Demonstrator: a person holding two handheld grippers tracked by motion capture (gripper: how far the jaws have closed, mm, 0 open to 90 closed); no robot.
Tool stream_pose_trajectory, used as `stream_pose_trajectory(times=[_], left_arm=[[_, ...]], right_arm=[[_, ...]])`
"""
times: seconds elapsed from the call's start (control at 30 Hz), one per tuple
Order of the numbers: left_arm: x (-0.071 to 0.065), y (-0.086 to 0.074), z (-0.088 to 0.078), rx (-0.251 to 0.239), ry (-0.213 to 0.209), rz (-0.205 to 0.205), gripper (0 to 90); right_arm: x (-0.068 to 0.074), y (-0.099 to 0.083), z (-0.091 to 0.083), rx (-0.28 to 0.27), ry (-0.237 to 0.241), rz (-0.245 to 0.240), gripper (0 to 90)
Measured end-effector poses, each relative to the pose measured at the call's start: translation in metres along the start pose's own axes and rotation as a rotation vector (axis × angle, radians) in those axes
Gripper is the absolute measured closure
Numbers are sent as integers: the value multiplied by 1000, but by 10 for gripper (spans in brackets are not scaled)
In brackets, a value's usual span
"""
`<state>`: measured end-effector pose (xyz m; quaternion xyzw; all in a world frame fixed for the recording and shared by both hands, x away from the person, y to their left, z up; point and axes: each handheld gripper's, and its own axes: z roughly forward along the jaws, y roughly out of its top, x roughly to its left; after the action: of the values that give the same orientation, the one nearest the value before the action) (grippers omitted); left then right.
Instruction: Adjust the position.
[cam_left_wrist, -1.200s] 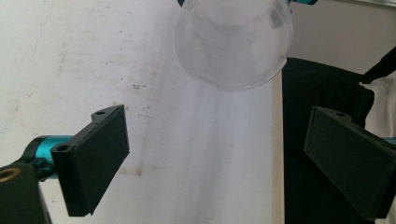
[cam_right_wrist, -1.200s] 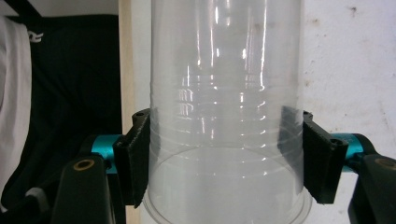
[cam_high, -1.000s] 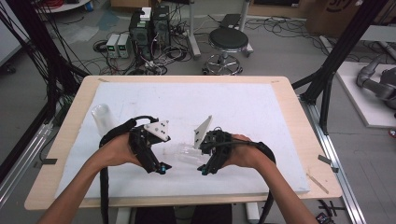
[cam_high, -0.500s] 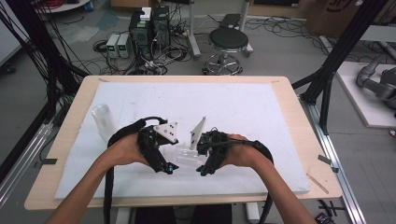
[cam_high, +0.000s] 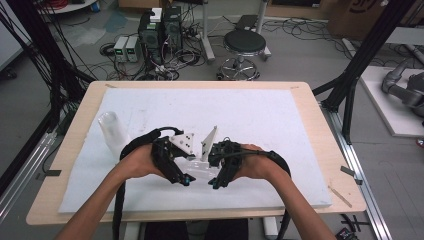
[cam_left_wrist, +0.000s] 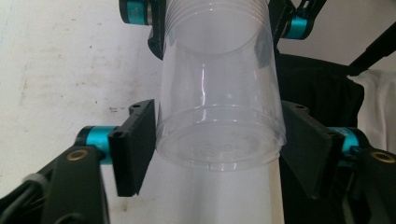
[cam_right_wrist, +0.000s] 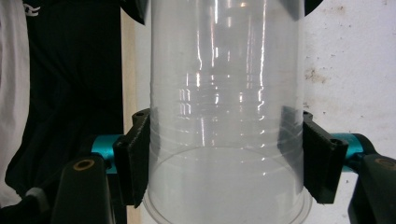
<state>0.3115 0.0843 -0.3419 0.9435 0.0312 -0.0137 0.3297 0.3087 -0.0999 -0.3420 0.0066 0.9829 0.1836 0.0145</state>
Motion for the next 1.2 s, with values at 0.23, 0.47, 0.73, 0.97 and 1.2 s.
stream_pose_trajectory(times=[0.23, 0.47, 0.73, 0.97, 1.2], left_arm=[[-1, 0, 2, -1, 1, 12, 411], [-3, -1, 2, 0, 6, 5, 416], [-4, 0, 2, 8, 5, 26, 419], [-3, -6, -1, -17, 12, 22, 419], [-8, -26, -2, -126, 45, 4, 419]], right_arm=[[1, 0, 0, 4, 1, 3, 299], [0, 1, 1, 3, 3, -8, 292], [-2, -1, 1, -80, 15, -2, 123], [-2, -4, -2, -148, 10, -3, 123], [-1, -18, -19, -351, -16, 2, 123]])
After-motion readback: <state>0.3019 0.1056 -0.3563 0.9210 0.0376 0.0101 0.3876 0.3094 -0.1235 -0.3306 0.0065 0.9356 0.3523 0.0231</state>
